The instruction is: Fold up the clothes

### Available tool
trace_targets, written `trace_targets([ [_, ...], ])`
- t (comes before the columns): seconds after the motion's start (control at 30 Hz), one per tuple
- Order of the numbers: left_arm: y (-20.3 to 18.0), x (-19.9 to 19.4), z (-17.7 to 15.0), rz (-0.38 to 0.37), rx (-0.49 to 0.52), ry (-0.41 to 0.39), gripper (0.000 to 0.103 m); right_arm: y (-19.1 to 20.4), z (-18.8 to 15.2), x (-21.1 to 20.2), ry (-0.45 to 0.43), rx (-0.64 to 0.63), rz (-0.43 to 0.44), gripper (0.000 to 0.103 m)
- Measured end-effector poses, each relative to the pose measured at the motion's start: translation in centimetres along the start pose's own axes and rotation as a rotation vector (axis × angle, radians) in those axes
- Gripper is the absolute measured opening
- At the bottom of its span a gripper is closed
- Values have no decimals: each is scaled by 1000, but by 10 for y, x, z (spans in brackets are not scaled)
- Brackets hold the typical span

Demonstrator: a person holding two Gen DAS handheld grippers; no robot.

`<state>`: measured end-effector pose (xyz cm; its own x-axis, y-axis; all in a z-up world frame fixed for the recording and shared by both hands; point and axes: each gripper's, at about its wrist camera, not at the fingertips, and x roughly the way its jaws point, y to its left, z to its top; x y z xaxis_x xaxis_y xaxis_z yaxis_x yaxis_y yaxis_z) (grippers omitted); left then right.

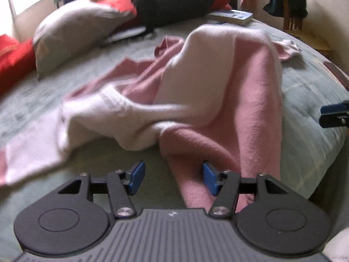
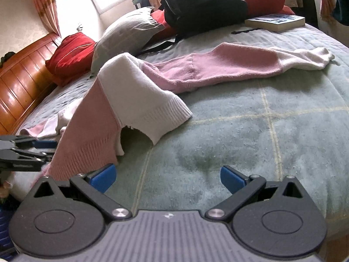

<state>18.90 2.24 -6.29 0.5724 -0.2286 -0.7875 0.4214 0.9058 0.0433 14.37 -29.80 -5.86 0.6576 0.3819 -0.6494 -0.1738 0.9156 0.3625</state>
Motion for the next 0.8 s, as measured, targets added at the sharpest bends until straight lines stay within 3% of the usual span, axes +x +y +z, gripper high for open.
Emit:
trace_targets([
  [0.13,2,5,-5,-33,-82,11,55,-1,-1,5,12,7,5,103],
  [0.27,-6,6,-8,-64,-93,9,52,-2,-3,11,20,20,6,103],
  [0.33,-9,5,-9,-84,-99,1,37,-2,-3,11,16,22,10,103],
  [0.37,-11,4,-10,-86,-104,-4,36,-1,-3,10,14,22,14,103],
  [0.43,-13,-1,-9,-71,-96,-16,19,0,-3,7,9,21,17,103],
  [0.53,-12,-17,-7,-52,-85,-43,9,1,-3,3,-1,21,12,103],
  [0.8,15,-78,-18,73,-51,-113,8,6,-1,1,-6,11,17,103],
])
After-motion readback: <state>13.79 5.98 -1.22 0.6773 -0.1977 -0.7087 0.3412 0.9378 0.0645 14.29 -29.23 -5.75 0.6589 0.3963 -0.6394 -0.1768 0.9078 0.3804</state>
